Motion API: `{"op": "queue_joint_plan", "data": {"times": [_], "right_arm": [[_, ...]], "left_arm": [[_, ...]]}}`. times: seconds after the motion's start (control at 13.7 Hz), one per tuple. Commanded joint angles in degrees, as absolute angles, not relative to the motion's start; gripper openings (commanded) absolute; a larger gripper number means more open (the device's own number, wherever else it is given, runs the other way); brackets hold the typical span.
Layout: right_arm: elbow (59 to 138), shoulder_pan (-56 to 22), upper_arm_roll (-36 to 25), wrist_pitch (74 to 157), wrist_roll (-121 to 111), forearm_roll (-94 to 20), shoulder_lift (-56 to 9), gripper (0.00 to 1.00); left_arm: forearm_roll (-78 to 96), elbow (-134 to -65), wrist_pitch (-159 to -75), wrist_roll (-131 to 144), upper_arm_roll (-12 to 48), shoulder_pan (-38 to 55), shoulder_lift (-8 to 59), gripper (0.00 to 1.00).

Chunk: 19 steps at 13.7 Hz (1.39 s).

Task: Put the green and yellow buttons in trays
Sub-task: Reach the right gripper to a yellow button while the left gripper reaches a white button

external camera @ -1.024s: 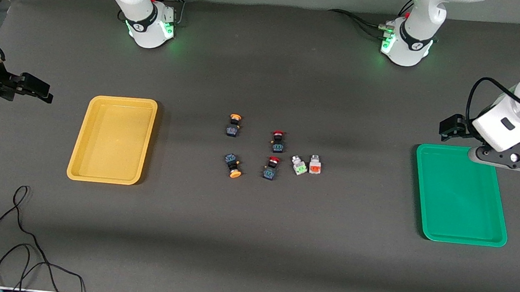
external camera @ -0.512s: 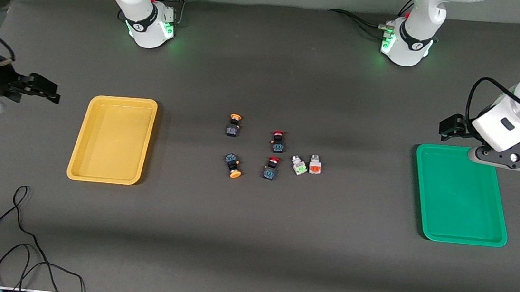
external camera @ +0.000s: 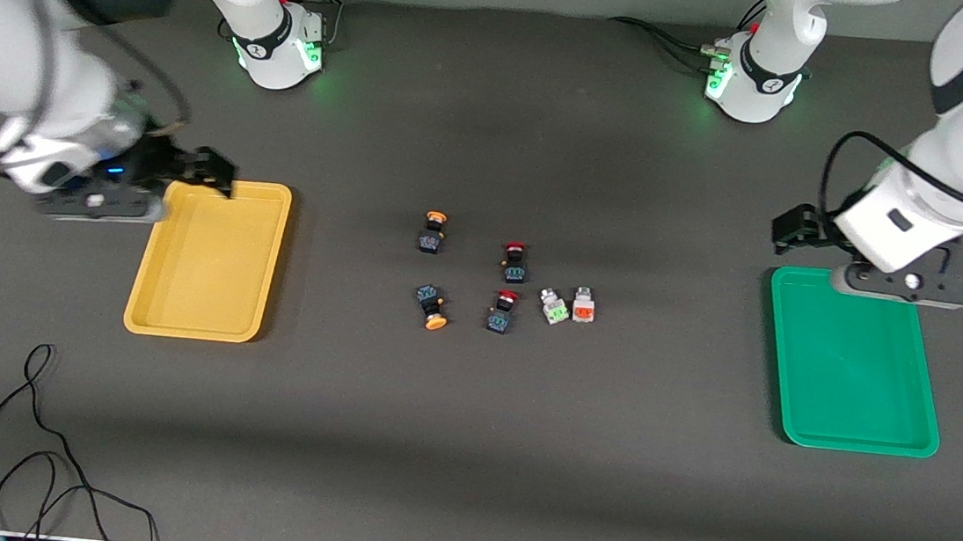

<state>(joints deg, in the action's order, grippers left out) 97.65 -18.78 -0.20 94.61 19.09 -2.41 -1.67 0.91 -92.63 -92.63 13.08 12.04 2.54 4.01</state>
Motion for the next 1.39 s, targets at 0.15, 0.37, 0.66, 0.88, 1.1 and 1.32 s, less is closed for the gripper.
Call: {"op": "queue_joint_plan", "data": {"times": [0.15,0.37,0.66,0.88,1.1,1.32], "right_arm": [[100.0,-31.5,-0.7,98.2,36.6,-2.9,-1.9,1.0],[102.9,-38.1,-0.7,103.3,45.2,-2.9,-2.7,1.0],[103.7,-45.2,-0.8,106.9,51.3,-2.7,-6.4,1.0],[112.6,-45.1,-0.8,117.6,51.3,-2.3,-6.7,1.0],[119.4,-45.0,-1.1,128.7,51.2,-2.3,-9.4,1.0],[120.0,-44.7,-1.2,136.8,51.2,-2.1,-17.2,1.0]], "left_arm": [[0.6,-92.4,-97.8,26.4,13.3,8.8,11.1,1.0],[0.5,-92.6,-101.9,31.6,13.2,12.5,16.8,1.0],[-0.6,-98.2,-112.5,35.6,13.2,16.4,21.7,1.0],[-0.6,-104.5,-122.8,35.6,13.2,17.7,24.6,1.0],[-1.3,-107.4,-131.5,35.7,13.2,18.9,29.1,1.0],[-1.5,-108.2,-136.5,36.0,13.0,20.4,32.3,1.0]]}}
